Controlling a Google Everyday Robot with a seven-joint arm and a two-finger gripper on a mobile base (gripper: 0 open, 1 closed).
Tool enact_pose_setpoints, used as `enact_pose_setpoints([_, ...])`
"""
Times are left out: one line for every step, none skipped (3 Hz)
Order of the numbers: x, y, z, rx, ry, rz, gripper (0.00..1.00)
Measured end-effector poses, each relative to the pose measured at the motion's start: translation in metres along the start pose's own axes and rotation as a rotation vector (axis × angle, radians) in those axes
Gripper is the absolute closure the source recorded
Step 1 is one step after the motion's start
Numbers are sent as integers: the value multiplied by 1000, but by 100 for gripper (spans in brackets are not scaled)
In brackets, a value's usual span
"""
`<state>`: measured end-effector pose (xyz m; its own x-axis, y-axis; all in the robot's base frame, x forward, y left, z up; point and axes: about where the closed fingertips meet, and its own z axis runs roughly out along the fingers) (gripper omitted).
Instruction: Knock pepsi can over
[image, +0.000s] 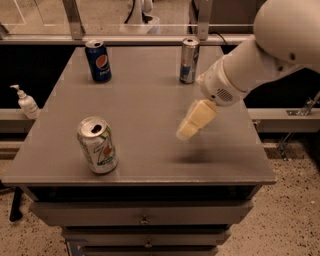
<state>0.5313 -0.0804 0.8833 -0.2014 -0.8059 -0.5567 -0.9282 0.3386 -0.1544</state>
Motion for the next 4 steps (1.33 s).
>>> enact_pose_setpoints([-48,-11,39,16,-172,36,0])
enact_pose_setpoints([-64,-29,37,88,-226,40,0])
enact_pose_setpoints([-64,-29,37,88,-226,40,0])
enact_pose_setpoints([-88,-41,46,109,-293,20,0])
